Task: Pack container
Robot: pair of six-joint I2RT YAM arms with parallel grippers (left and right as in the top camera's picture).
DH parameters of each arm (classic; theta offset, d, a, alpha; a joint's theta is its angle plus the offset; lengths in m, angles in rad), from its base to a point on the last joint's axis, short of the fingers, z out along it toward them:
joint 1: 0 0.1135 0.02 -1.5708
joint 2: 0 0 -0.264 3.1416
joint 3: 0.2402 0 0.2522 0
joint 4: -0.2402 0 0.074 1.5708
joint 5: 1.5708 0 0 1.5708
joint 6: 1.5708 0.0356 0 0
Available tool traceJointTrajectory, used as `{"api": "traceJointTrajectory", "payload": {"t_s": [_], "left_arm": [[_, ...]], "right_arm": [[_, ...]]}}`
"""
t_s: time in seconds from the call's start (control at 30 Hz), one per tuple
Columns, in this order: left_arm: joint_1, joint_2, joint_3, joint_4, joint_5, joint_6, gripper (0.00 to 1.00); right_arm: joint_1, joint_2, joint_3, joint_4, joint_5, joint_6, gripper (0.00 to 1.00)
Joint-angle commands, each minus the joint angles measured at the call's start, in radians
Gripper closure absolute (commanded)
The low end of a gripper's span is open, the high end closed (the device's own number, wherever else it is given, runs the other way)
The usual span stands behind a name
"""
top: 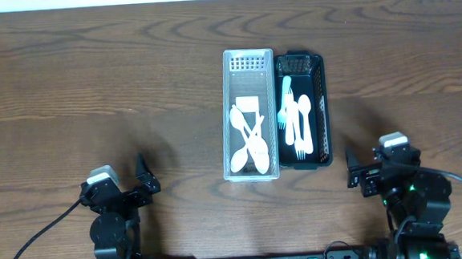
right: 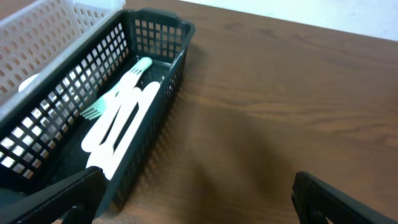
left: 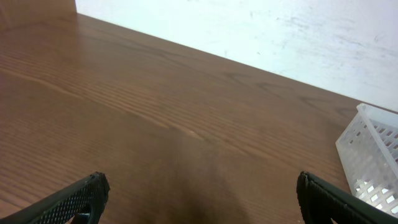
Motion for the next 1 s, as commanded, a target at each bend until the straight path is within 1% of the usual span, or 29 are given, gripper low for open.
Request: {"api": "traceJointTrajectory", "payload": {"t_s": [0.0,0.27,0.33,0.57,0.63,0.73,0.83,0.97], "left_arm": [[0.004,-0.006,-0.026,-0.006,-0.005,0.002,0.02],[0.004,-0.006,-0.026,-0.006,-0.005,0.002,0.02],[0.004,-0.006,-0.026,-0.006,-0.005,0.002,0.02],[0.004,-0.006,-0.026,-0.006,-0.005,0.002,0.02],[0.004,-0.006,-0.026,-0.006,-0.005,0.002,0.02],[0.004,-0.006,-0.026,-0.006,-0.005,0.002,0.02],[0.004,-0.006,-0.026,-0.006,-0.005,0.002,0.02],[0.004,-0.006,-0.026,-0.006,-0.005,0.002,0.02]], "right_arm": [[0.008,-0.066,-0.056,0.011,0.003,0.026,0.01],[0.008,-0.228,-0.158,0.015,-0.003,0.087,0.01],[0.008,-0.261,-0.159,0.023,-0.003,0.086,0.01],[0.008,-0.293,-0.163,0.043,0.022,0.085,0.01],[0.008,-0.293,-0.178,0.126,0.023,0.085,0.01],[0.008,-0.293,-0.220,0.302,0.023,0.086,0.01],[0.008,-0.293,-0.270,0.410,0.023,0.086,0.01],[0.008,-0.293,-0.274,0.416,0.023,0.086,0.01]]}}
